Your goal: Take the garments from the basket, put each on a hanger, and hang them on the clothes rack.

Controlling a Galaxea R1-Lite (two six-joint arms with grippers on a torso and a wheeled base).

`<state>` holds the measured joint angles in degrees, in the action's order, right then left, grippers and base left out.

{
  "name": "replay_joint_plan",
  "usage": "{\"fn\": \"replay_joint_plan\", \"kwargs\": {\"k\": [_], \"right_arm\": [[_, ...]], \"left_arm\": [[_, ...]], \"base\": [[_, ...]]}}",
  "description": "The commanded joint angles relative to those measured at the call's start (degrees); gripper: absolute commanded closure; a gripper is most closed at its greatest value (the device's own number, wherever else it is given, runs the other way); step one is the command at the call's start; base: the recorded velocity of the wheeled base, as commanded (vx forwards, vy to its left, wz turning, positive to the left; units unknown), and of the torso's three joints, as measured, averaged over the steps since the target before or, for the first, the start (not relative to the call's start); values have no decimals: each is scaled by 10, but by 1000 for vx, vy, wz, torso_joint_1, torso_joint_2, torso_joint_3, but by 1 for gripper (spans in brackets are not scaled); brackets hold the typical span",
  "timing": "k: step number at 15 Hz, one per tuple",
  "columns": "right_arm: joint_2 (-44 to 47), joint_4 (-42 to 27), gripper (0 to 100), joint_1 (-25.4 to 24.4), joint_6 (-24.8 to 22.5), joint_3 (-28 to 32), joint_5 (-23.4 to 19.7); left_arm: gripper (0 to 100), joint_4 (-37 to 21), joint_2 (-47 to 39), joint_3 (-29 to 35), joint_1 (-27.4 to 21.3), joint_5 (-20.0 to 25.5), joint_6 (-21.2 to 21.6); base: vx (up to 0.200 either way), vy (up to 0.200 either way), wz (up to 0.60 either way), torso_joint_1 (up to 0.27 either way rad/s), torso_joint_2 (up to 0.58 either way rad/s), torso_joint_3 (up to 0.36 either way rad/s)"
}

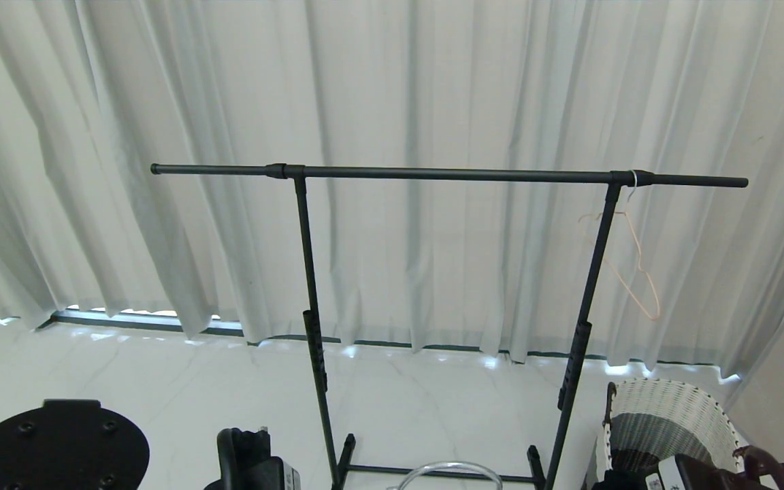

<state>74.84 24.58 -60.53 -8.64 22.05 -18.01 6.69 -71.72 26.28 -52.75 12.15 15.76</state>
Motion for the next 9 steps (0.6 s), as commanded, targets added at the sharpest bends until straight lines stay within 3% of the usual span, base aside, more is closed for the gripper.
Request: {"fn": "replay_joint_plan", "kwargs": {"k": [1,5,6,9], "right_arm": [[0,1,100,0,-1,0,0],[-7,1,100,0,-1,0,3],[-10,0,0,0,0,0,3],[-10,0,0,1,0,0,24]], "left_arm": [[100,1,-2,0,-7,0,0],[100,2,-4,1,-6,0,0],[100,2,-3,1,-6,0,0],[100,2,-2,1,-3,-1,0]], "base": [[0,0,0,0,0,0],[0,0,0,0,0,0],[0,0,0,0,0,0],[0,0,0,0,0,0]]}}
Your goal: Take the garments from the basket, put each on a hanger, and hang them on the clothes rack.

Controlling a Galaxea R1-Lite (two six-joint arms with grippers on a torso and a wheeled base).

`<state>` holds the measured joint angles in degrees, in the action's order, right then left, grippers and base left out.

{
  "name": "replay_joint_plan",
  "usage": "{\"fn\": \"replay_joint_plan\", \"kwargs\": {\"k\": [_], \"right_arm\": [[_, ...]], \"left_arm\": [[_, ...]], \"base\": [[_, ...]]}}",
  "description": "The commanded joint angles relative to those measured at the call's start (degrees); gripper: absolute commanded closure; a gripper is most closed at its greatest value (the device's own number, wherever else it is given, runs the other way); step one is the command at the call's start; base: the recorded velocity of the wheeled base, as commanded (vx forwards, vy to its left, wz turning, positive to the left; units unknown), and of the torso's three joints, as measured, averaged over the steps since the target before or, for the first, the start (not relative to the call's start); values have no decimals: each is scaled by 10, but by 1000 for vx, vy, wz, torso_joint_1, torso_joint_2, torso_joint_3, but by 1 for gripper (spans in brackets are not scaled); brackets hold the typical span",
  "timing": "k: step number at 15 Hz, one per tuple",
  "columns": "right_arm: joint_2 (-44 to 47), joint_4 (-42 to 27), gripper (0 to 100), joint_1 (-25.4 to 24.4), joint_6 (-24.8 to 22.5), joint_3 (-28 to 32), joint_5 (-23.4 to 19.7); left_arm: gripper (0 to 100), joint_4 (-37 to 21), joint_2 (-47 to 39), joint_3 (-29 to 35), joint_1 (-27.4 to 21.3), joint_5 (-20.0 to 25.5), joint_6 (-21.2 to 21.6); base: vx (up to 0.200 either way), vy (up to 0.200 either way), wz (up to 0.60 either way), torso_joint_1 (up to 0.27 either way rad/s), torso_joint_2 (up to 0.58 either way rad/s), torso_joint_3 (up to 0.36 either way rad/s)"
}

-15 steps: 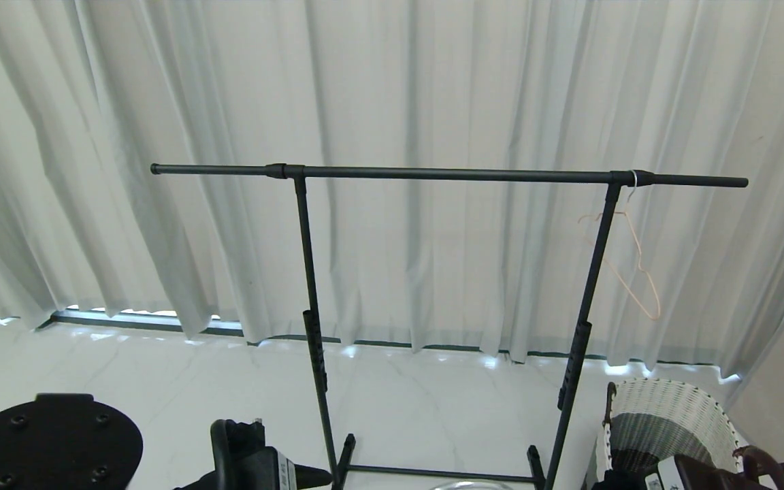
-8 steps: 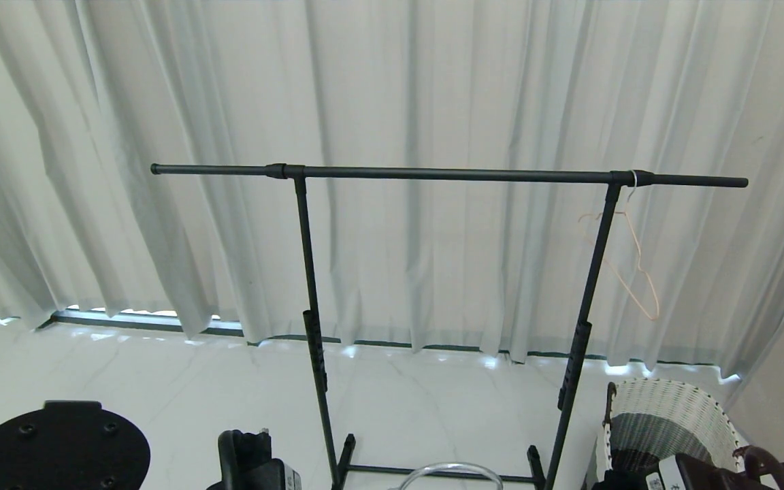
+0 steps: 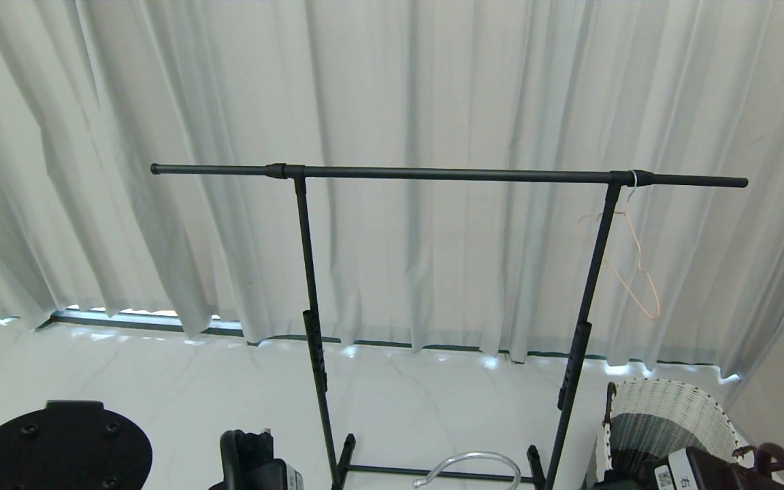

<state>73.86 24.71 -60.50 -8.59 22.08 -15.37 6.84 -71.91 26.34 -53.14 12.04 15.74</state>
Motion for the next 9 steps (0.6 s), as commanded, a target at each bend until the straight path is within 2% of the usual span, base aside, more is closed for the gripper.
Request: {"fn": "replay_joint_plan", "kwargs": {"k": [1,2,8,9], "right_arm": [[0,-1,0,2,0,-1,14],[-2,-1,0,8,2,-1,26],[-3,-1,0,27,2,-4,25],[0,-2,0,27,3,-5,25]], "left_arm": [[100,0,0,-1,3,-1,0],[100,0,-1,-1,15,-3,0],[100,1,2,-10,93,-11,-1],[100,18,2,-9,110,-12,-1]], "base": [[0,0,0,0,0,0],[0,0,0,0,0,0],[0,0,0,0,0,0],[0,0,0,0,0,0]]}}
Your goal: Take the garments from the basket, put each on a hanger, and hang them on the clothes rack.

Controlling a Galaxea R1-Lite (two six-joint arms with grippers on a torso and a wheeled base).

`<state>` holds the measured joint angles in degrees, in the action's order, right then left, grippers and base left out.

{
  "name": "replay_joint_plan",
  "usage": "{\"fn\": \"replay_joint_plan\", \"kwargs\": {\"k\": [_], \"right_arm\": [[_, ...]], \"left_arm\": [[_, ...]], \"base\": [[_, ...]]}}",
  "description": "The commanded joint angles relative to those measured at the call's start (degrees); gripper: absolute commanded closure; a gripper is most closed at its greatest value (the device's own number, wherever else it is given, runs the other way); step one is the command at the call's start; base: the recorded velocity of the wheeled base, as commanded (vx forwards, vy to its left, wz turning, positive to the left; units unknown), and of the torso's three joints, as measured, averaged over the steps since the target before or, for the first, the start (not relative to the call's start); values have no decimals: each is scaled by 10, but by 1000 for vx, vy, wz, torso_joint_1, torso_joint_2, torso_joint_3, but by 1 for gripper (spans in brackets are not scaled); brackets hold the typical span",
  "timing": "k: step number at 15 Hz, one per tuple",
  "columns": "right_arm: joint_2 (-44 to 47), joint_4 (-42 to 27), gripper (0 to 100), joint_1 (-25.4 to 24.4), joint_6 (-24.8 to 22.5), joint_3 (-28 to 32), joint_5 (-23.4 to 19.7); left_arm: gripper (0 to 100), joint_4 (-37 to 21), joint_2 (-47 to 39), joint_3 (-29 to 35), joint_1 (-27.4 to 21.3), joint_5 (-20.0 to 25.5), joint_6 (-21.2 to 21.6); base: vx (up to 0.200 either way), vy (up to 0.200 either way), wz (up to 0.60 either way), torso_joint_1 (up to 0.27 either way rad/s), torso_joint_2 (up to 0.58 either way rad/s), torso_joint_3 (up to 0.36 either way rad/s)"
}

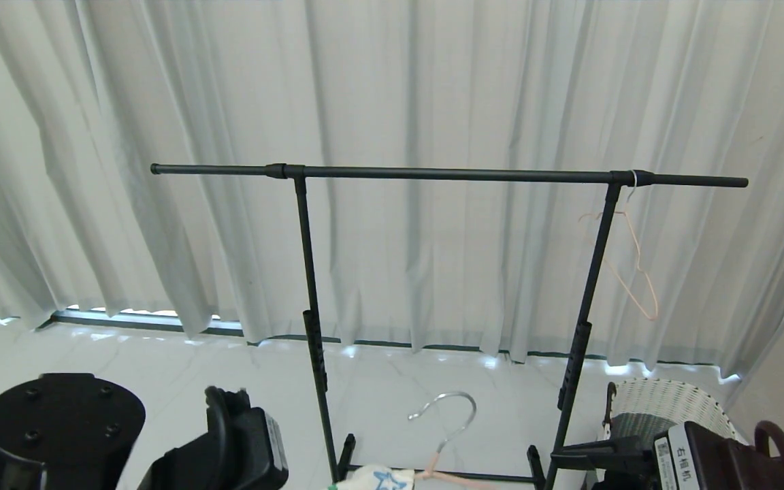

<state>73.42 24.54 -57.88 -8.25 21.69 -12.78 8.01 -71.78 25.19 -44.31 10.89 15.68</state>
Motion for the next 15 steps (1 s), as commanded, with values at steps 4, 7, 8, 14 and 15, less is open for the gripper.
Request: {"fn": "replay_joint_plan", "kwargs": {"k": [4,7,8,14,15], "right_arm": [[54,0,0,3,68,13,3],[124,1,0,5,202,75,56],[147,2,0,2,231,92,83],[252,147,0,-5,268,108,183],[258,152,0,-5,268,107,195]], "left_arm": [[100,96,1,1,63,-23,-4],[100,120,9,21,68,-30,-4],[100,127,8,33,68,-30,-4],[100,129,9,79,87,-31,-4],[100,129,10,82,89,-30,-4]], "base": [[0,0,0,0,0,0],[0,0,0,0,0,0],[0,0,0,0,0,0],[0,0,0,0,0,0],[0,0,0,0,0,0]]}}
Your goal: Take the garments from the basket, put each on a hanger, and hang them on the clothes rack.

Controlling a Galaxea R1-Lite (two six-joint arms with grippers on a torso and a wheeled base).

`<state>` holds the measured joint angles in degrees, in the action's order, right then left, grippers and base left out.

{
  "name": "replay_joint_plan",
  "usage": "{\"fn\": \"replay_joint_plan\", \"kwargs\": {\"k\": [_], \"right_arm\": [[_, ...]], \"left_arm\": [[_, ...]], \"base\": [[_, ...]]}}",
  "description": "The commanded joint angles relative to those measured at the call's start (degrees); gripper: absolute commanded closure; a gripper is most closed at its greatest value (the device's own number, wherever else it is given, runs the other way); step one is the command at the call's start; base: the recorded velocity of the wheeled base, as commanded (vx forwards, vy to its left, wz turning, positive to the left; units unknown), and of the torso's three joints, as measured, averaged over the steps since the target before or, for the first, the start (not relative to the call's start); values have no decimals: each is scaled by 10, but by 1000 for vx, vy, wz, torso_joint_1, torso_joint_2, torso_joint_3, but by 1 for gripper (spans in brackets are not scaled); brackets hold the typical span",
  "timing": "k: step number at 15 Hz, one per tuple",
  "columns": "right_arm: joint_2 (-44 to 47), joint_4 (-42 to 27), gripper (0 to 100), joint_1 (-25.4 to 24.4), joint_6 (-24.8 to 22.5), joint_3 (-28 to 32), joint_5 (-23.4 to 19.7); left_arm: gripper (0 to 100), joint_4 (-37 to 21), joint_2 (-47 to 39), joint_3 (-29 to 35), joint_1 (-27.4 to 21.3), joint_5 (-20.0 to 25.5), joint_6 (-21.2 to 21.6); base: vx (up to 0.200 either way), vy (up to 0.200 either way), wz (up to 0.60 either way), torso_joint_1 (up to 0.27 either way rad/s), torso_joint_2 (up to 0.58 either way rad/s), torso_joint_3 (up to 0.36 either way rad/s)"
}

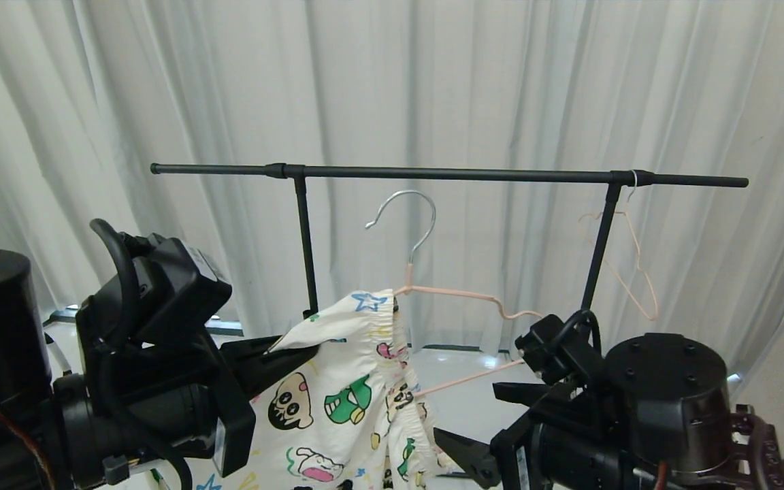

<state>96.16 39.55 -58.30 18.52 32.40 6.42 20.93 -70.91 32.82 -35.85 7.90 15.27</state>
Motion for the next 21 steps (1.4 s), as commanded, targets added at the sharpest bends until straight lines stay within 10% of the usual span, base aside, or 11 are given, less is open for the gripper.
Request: {"fn": "replay_joint_plan", "kwargs": {"k": [1,21], "right_arm": [[36,3,0,-1,0,1,10],[96,83,0,-55,-4,-8,74]], "left_arm": [[100,0,2,10,6,0,0],[100,1,7,30,17,1,3]], "base": [[0,0,0,0,0,0],[0,0,0,0,0,0]]}}
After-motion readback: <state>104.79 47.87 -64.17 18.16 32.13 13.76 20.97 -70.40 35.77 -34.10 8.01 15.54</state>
